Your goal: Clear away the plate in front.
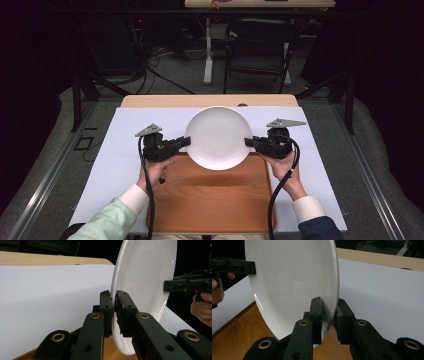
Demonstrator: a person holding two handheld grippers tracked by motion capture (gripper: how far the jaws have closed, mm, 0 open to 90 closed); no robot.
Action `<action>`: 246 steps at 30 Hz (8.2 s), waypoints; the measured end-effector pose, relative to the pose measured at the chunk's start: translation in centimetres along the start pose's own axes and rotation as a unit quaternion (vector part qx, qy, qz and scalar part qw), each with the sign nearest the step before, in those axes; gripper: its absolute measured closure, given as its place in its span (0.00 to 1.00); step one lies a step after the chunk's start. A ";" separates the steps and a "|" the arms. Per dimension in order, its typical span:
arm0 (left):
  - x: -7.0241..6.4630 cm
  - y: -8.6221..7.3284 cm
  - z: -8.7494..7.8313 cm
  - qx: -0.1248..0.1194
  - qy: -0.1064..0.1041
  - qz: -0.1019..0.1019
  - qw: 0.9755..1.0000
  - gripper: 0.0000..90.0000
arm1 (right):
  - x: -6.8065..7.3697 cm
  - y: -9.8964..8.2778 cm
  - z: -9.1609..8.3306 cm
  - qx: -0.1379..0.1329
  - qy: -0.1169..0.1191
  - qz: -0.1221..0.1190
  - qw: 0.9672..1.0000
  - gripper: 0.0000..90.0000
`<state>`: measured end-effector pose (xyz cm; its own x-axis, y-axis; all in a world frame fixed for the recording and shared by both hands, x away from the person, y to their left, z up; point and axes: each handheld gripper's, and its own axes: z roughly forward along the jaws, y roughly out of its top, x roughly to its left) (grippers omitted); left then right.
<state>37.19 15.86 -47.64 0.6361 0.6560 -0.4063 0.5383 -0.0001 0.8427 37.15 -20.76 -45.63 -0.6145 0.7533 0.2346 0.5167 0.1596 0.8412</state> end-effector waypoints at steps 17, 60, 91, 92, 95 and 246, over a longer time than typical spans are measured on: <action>-0.4 -0.1 -0.8 0.011 -0.001 0.011 1.000 0.91 | 1.8 -0.2 -1.2 -0.002 -0.001 -0.040 0.999 0.87; -1.3 -2.5 -3.5 0.044 -0.012 -0.007 0.999 0.90 | 4.7 -3.2 -2.7 0.033 0.036 -0.042 0.998 0.87; -1.3 -4.9 -4.5 0.103 -0.012 -0.051 0.993 0.90 | 5.7 -5.1 -2.1 0.092 0.053 -0.003 0.994 0.87; -1.3 -5.1 -4.6 0.106 -0.012 -0.051 0.993 0.90 | 5.7 -5.2 -2.0 0.094 0.053 -0.004 0.994 0.87; -1.3 -5.3 -4.7 0.111 -0.010 -0.053 0.992 0.90 | 5.9 -5.4 -1.9 0.102 0.053 -0.001 0.993 0.87; -0.5 -6.2 -13.8 0.135 0.092 0.104 0.981 0.01 | 5.0 -8.8 -10.1 0.093 -0.053 -0.074 0.992 0.00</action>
<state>25.96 25.94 -47.82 0.6499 0.7462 -0.1440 0.5503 -0.3314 0.7664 23.49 -24.84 -46.93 -0.6309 0.7740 0.0542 0.5319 0.3805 0.7565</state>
